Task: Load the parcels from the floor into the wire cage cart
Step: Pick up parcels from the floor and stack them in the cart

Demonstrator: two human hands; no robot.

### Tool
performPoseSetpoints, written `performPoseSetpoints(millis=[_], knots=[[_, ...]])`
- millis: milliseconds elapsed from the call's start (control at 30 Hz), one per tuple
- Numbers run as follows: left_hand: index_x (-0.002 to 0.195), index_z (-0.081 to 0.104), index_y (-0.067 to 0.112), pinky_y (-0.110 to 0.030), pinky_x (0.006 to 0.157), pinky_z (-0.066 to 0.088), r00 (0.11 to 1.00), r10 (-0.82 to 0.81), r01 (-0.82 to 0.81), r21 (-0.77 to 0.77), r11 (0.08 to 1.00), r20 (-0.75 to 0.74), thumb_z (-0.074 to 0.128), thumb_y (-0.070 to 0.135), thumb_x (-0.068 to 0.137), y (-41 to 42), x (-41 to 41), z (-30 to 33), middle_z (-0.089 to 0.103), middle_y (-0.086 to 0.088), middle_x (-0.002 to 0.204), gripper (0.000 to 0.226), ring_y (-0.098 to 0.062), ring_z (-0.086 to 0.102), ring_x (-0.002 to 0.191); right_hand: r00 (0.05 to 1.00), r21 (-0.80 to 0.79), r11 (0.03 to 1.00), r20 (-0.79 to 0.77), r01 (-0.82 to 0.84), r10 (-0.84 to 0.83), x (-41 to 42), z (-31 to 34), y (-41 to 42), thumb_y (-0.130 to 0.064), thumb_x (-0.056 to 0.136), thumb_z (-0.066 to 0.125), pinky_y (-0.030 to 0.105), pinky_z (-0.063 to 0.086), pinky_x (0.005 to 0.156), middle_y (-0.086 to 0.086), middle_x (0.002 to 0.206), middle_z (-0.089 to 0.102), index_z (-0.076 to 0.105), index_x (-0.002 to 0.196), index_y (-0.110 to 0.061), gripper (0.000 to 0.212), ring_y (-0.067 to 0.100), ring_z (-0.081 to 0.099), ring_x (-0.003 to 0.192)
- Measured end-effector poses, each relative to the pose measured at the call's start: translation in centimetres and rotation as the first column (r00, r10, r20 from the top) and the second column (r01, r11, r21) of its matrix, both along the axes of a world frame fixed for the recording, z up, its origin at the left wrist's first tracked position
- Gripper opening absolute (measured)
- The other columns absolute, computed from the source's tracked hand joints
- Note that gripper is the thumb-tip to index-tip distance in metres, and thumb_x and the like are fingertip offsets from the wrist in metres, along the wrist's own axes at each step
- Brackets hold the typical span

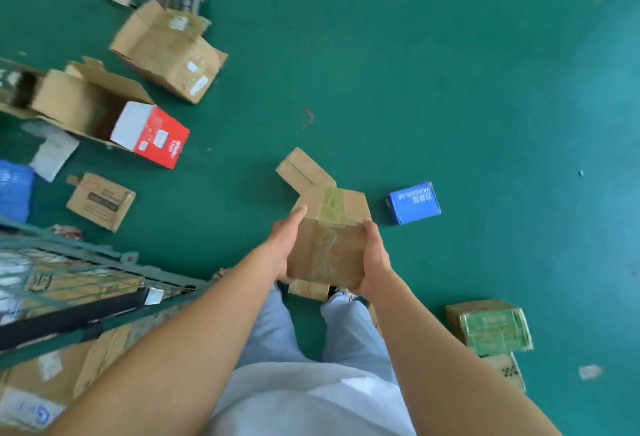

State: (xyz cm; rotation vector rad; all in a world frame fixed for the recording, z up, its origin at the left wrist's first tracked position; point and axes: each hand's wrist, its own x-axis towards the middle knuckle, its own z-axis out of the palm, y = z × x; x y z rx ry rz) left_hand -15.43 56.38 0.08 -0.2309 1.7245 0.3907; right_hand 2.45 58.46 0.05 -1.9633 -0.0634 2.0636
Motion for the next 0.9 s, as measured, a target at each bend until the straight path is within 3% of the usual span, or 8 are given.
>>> performPoseSetpoints(millis=[100,200,300,433,533,667,833,900], knots=[[0.139,0.044,0.037,-0.069,0.097,0.043,0.994,0.106,-0.106,0.012,0.994,-0.03,0.062,0.085,0.064,-3.4,-0.1,5.4,0.051,-0.011,0.141,0.091,-0.043,0.053,0.121,0.992,0.019,0.992,0.022,-0.125,0.125,-1.1,2.6,-1.7,-0.079,0.064,0.067,0.06,0.057,0.088,0.008,0.115,0.072,0.061,0.12,-0.031,0.074,0.036,0.072,0.099],[0.135,0.047,0.035,-0.066,0.1,0.043,0.977,0.213,-0.213,0.028,0.977,-0.029,0.061,0.078,0.076,-7.2,-0.7,6.9,0.052,-0.01,0.134,0.074,-0.04,0.053,0.116,0.981,0.039,0.981,0.04,-0.189,0.188,-2.1,3.2,-3.8,-0.08,0.052,0.072,0.06,0.056,0.09,0.007,0.114,0.071,0.061,0.118,-0.032,0.082,0.036,0.071,0.101],[0.133,0.05,0.034,-0.064,0.102,0.042,0.953,0.302,-0.301,0.063,0.952,-0.011,0.062,0.08,0.073,-11.7,-1.3,7.4,0.056,-0.009,0.129,0.076,-0.038,0.055,0.112,0.968,0.074,0.966,0.068,-0.248,0.243,-3.7,3.7,-6.9,-0.081,0.053,0.07,0.058,0.055,0.093,0.005,0.116,0.068,0.06,0.117,-0.032,0.082,0.036,0.068,0.103],[0.138,0.046,0.034,-0.067,0.103,0.04,0.913,0.408,-0.406,0.084,0.91,-0.012,0.064,0.082,0.071,-18.6,-2.7,8.6,0.05,-0.008,0.139,0.084,-0.04,0.052,0.12,0.931,0.108,0.927,0.112,-0.36,0.348,-6.4,5.7,-12.1,-0.075,0.065,0.068,0.054,0.054,0.096,0.007,0.114,0.064,0.059,0.12,-0.024,0.075,0.034,0.064,0.103],[0.133,0.044,0.031,-0.068,0.106,0.038,0.854,0.52,-0.518,0.081,0.852,-0.01,0.066,0.079,0.075,-25.0,-4.1,9.7,0.048,-0.008,0.139,0.078,-0.04,0.048,0.122,0.884,0.11,0.882,0.158,-0.459,0.441,-8.9,6.7,-17.0,-0.073,0.068,0.07,0.052,0.055,0.094,0.006,0.114,0.065,0.059,0.12,-0.023,0.073,0.032,0.064,0.101],[0.127,0.041,0.027,-0.067,0.11,0.036,0.774,0.633,-0.632,0.076,0.771,0.011,0.067,0.077,0.078,-35.3,-5.6,9.8,0.048,-0.011,0.128,0.074,-0.039,0.046,0.121,0.809,0.108,0.808,0.195,-0.579,0.554,-12.0,8.6,-25.7,-0.072,0.073,0.069,0.05,0.055,0.091,0.007,0.112,0.063,0.057,0.103,-0.025,0.057,0.032,0.063,0.101],[0.126,0.035,0.025,-0.067,0.111,0.036,0.636,0.771,-0.77,0.087,0.632,0.037,0.07,0.077,0.075,-48.0,-6.8,10.1,0.046,-0.01,0.128,0.08,-0.041,0.043,0.133,0.677,0.087,0.675,0.189,-0.733,0.711,-15.2,8.8,-36.1,-0.082,0.057,0.071,0.049,0.051,0.084,0.006,0.114,0.065,0.058,0.117,-0.026,0.083,0.034,0.065,0.099],[0.132,0.04,0.028,-0.069,0.11,0.035,0.587,0.808,-0.806,0.126,0.578,0.051,0.069,0.078,0.074,-52.7,-7.7,10.3,0.048,-0.01,0.135,0.082,-0.041,0.045,0.132,0.61,0.067,0.609,0.185,-0.79,0.771,-17.5,10.1,-40.2,-0.081,0.06,0.07,0.045,0.053,0.072,0.008,0.115,0.065,0.056,0.121,-0.025,0.085,0.035,0.066,0.096]])
